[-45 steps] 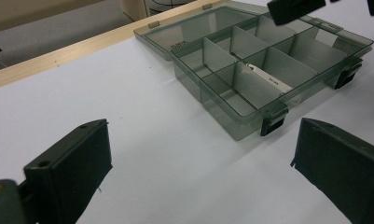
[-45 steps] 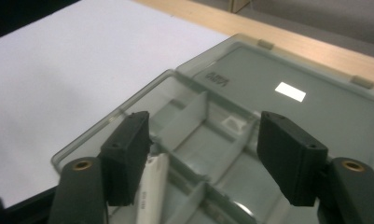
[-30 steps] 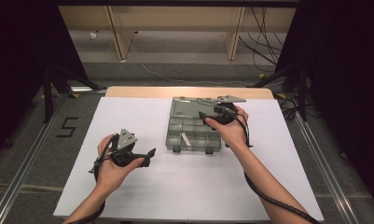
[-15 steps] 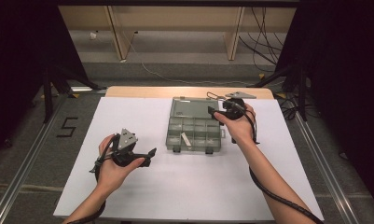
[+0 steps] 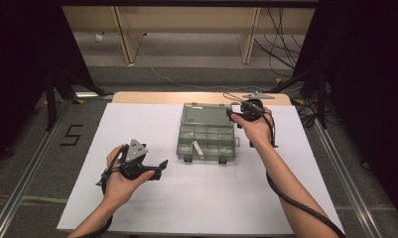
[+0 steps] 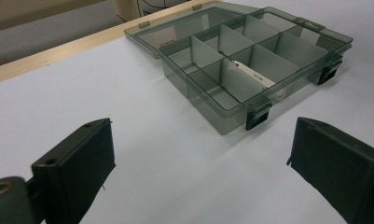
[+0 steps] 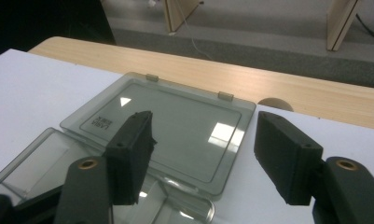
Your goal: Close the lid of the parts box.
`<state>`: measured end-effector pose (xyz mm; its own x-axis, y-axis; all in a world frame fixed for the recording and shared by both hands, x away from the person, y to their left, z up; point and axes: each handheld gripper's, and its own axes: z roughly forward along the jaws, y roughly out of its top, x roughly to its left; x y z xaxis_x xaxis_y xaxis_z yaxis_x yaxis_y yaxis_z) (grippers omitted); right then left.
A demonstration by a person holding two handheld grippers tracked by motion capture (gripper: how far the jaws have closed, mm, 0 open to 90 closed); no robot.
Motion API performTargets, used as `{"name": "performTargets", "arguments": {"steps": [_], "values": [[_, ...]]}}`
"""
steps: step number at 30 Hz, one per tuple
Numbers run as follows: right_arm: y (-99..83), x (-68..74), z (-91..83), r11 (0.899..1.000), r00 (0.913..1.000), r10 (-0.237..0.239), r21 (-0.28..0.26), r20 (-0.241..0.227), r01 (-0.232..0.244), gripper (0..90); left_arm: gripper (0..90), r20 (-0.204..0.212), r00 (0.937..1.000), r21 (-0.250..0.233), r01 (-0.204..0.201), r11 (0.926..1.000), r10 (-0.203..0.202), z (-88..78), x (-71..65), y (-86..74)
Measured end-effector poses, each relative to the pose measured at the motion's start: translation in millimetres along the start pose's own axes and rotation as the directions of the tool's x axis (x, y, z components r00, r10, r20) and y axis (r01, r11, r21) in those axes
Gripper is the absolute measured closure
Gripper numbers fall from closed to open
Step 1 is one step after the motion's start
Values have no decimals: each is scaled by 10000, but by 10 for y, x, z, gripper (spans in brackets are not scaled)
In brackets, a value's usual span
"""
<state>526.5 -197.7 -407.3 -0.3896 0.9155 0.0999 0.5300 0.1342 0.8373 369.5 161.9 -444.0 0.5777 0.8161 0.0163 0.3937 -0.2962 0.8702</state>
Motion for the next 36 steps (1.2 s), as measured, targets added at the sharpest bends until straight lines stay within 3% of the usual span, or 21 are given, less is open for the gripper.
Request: {"name": "performTargets", "arguments": {"steps": [3,6,8,14,17,19,20,21,22,24,26,27,28,31,32,36], "values": [[51,-15,142,9996,9997,-191,188,150,188,426,60,27,10000,43,-61,10000,61,9,4,-1],[92,-37,265,9981,9997,-15,608,226,2,487,63,61,10000,46,-6,10000,5,13,-1,-2],[105,-21,331,9927,9979,465,1094,449,-512,520,64,28,10000,55,-65,10000,65,8,2,2],[84,-121,574,9796,9956,389,1932,854,-548,634,68,65,10000,95,-30,10000,30,20,-7,1],[58,-202,677,9677,9930,292,2457,1141,-566,702,69,31,10000,67,12,10000,-12,27,-10,1],[37,-241,736,9655,9927,182,2558,1192,-484,725,70,77,10000,80,59,10000,-60,34,-8,0],[29,-224,762,9609,9902,560,2623,1276,-881,736,70,69,10000,76,59,10000,-59,35,-7,0],[21,-237,779,9596,9901,430,2704,1339,-782,746,70,52,10000,84,7,10000,-7,34,-5,2],[31,-233,789,9535,9891,556,2865,1362,-931,750,70,13,10000,63,11,10000,-11,37,-8,0],[12,-231,839,9506,9860,740,2883,1496,-1151,761,70,54,10000,100,38,9999,-39,42,-9,-3],[5,-253,865,9433,9861,753,3100,1484,-1187,769,71,52,10000,130,37,9999,-38,43,-10,-3],[-10,-286,889,9493,9887,436,3024,1436,-858,774,71,74,10000,113,-1,9999,1,45,-7,-2],[-12,-251,895,9380,9833,924,3177,1568,-1389,779,71,93,9999,105,67,9999,-68,47,-11,-3],[-23,-282,921,9413,9882,593,3216,1412,-1025,800,72,57,10000,132,18,9999,-19,56,-7,-3],[-21,-250,925,9336,9844,975,3294,1463,-1414,809,73,76,10000,125,53,9999,-54,65,-7,-4],[-11,-247,933,9246,9792,1237,3397,1611,-1727,836,80,3,10000,207,26,9998,-27,88,13,5]]}}
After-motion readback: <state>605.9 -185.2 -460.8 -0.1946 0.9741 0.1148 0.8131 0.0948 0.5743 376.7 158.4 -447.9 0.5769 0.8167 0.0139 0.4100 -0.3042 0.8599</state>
